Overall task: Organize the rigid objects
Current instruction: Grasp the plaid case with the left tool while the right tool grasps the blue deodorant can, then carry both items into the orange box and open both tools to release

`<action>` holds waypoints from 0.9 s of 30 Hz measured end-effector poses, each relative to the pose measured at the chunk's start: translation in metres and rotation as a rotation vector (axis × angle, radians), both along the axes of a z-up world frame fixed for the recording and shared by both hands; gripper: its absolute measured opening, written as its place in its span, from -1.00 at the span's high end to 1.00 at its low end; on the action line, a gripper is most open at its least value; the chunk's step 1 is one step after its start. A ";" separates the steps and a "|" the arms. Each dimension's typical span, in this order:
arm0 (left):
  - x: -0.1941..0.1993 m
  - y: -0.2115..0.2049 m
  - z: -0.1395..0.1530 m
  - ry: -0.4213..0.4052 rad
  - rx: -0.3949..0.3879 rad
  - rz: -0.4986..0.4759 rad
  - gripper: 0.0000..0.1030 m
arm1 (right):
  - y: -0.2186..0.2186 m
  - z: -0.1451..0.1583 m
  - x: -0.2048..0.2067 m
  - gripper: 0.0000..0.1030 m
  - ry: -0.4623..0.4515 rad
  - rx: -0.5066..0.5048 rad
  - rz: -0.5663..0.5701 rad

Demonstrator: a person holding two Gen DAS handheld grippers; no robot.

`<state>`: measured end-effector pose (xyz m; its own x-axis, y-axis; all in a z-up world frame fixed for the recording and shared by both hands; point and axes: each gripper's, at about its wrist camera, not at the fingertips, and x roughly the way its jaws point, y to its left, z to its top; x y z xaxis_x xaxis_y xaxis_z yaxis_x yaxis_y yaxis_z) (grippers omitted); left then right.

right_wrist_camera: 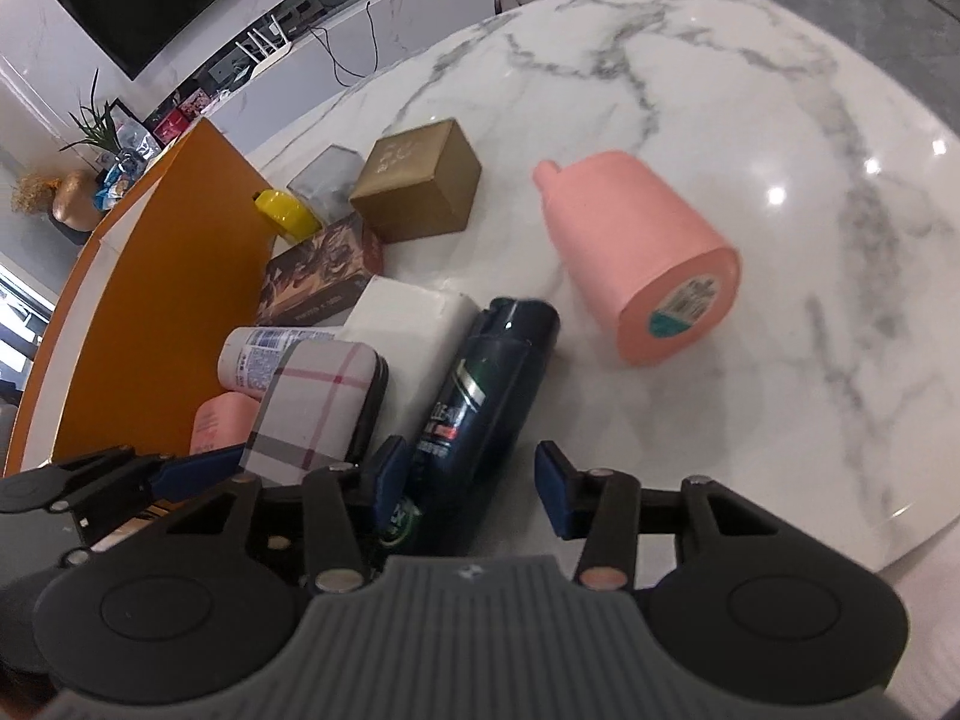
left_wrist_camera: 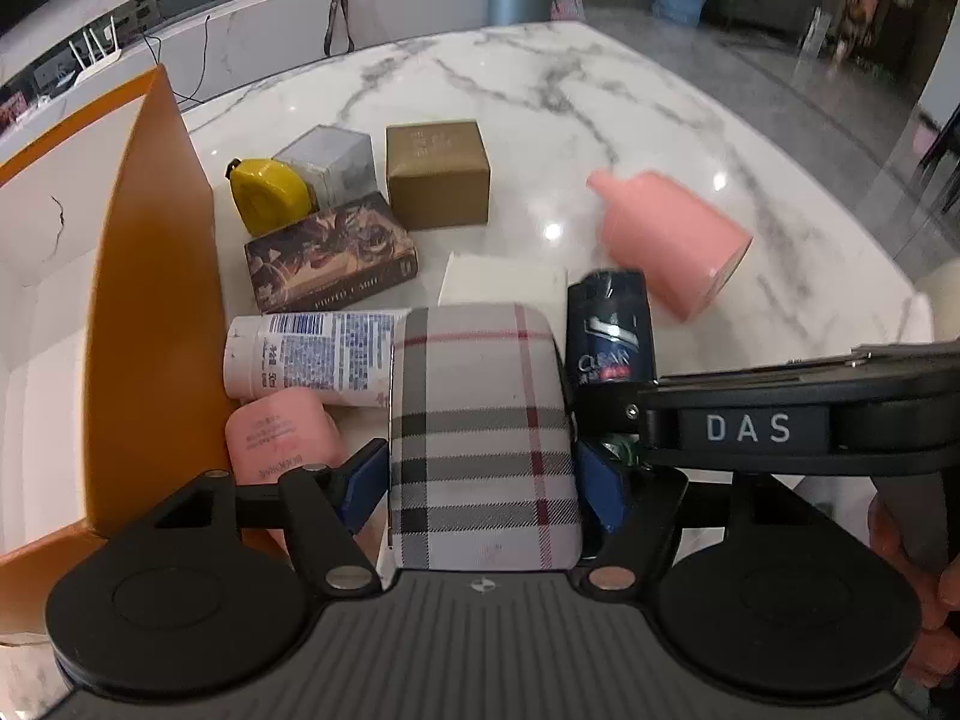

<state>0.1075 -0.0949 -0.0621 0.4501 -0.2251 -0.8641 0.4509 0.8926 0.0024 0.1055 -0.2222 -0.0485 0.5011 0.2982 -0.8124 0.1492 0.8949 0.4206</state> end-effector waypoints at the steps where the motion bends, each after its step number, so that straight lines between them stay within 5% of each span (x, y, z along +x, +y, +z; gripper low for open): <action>1: -0.001 -0.002 -0.002 -0.005 0.014 -0.002 -0.54 | 0.001 -0.001 0.000 0.09 -0.008 0.005 -0.001; 10: -0.002 -0.004 -0.009 0.002 0.031 0.012 -0.42 | 0.004 0.005 -0.002 0.31 -0.016 -0.069 0.031; 27: -0.032 0.022 0.029 -0.080 -0.104 0.081 -0.41 | -0.001 0.034 -0.020 0.38 -0.081 -0.085 -0.004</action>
